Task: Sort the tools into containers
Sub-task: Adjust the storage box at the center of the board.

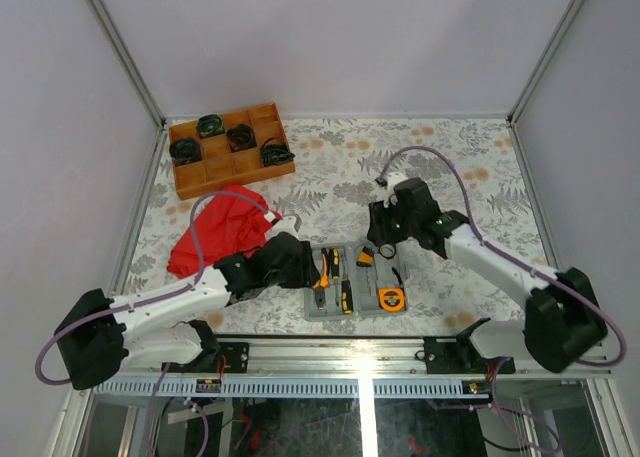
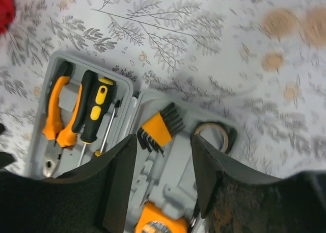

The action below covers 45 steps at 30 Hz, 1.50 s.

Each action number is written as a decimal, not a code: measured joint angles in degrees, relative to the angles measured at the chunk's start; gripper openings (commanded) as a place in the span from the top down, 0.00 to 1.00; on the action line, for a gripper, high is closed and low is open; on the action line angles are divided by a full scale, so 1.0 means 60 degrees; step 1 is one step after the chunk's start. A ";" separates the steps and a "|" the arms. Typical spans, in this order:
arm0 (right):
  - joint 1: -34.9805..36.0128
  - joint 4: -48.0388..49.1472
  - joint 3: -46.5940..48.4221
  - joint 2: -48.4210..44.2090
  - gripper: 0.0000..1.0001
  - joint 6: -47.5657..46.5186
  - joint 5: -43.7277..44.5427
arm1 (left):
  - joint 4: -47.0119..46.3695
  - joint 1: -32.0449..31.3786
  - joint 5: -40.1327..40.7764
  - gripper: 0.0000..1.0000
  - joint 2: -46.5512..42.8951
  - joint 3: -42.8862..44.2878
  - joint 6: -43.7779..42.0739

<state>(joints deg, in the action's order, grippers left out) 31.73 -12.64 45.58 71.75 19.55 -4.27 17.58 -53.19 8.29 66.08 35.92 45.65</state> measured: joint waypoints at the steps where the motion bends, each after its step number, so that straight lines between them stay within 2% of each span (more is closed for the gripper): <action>1: 0.0000 0.0044 0.0259 0.0444 0.45 -0.0506 -0.0331 | 0.0007 0.0000 0.0011 0.54 -0.0153 -0.0015 0.0044; 8: 0.0000 -0.0364 0.1985 0.2750 0.48 -0.3588 -0.1508 | 0.0142 0.0000 0.0244 0.53 -0.1166 -0.0120 0.0204; 17: 0.0000 -0.1577 0.3249 0.4656 0.47 -0.5858 -0.2138 | 0.0506 0.0000 0.0397 0.53 -0.1446 -0.0288 0.0277; 21: 0.0011 -0.1996 0.3330 0.5060 0.48 -0.6222 -0.2218 | 0.0506 0.0000 0.0408 0.53 -0.1446 -0.0288 0.0277; 25: 0.0025 -0.2164 0.3472 0.5388 0.58 -0.6360 -0.2193 | 0.0506 0.0000 0.0408 0.53 -0.1443 -0.0288 0.0277; 28: 0.0033 -0.2222 0.3646 0.5686 0.71 -0.6302 -0.1985 | 0.0506 0.0000 0.0412 0.53 -0.1443 -0.0288 0.0277; 35: 0.0091 -0.2273 0.3603 0.5603 0.78 -0.6047 -0.1468 | 0.0506 0.0000 0.0412 0.53 -0.1428 -0.0299 0.0273; 36: 0.0106 -0.2233 0.3541 0.5552 0.76 -0.5952 -0.1362 | 0.0503 0.0000 0.0408 0.53 -0.1406 -0.0299 0.0266; 41: 0.0113 -0.2091 0.3147 0.5202 0.52 -0.5603 -0.0787 | 0.0437 0.0000 0.0259 0.53 -0.0987 -0.0295 0.0124; 45: 0.0106 -0.2102 0.3024 0.4845 0.47 -0.5388 -0.0517 | 0.0328 0.0000 -0.0018 0.55 -0.0514 -0.0295 -0.0102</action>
<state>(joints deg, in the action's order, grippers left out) 32.36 -25.26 63.72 100.82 -12.78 -7.38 19.55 -53.19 8.19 63.00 34.15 45.04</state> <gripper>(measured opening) 0.506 0.469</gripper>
